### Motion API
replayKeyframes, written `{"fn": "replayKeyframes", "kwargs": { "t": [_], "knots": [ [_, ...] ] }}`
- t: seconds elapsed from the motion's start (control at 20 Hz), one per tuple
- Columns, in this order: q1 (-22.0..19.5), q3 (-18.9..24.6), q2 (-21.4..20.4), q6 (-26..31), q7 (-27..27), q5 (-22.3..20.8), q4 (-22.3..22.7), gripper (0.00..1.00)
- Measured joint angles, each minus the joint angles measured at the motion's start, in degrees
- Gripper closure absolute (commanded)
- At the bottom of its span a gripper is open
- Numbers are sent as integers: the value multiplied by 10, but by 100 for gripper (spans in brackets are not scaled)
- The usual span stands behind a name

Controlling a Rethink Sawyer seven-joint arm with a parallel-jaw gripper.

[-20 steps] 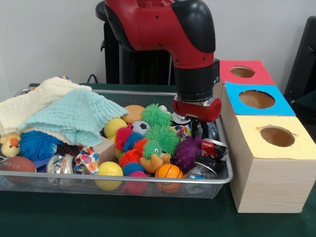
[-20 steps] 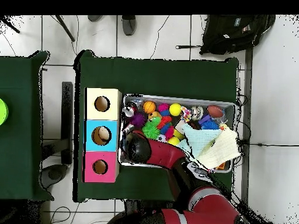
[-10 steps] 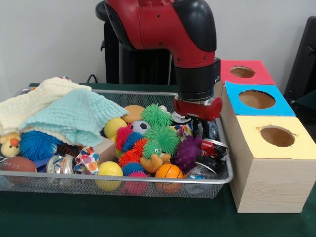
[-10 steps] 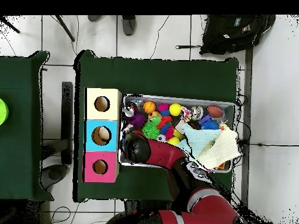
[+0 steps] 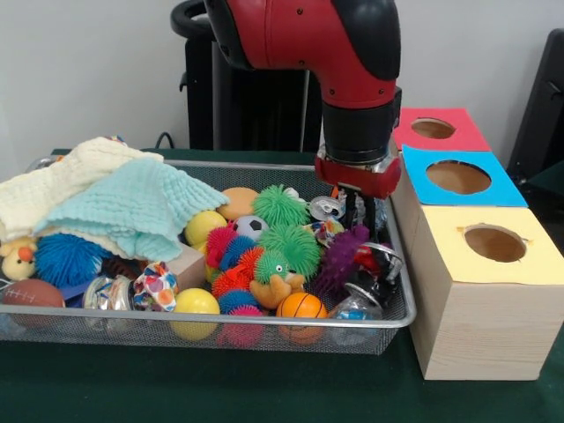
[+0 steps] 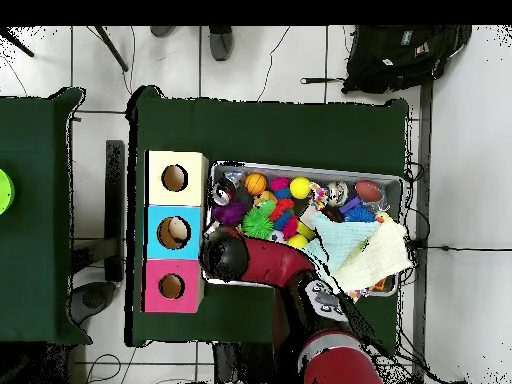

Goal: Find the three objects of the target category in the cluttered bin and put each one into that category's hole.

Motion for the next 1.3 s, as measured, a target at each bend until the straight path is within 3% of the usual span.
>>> {"fn": "replayKeyframes", "kwargs": {
  "t": [0.25,0.85,1.3],
  "knots": [
    [18,-14,-9,58,0,0,-16,100],
    [20,-15,-20,103,0,-1,-28,100],
    [20,-18,-20,168,0,-1,-54,100]
  ]
}}
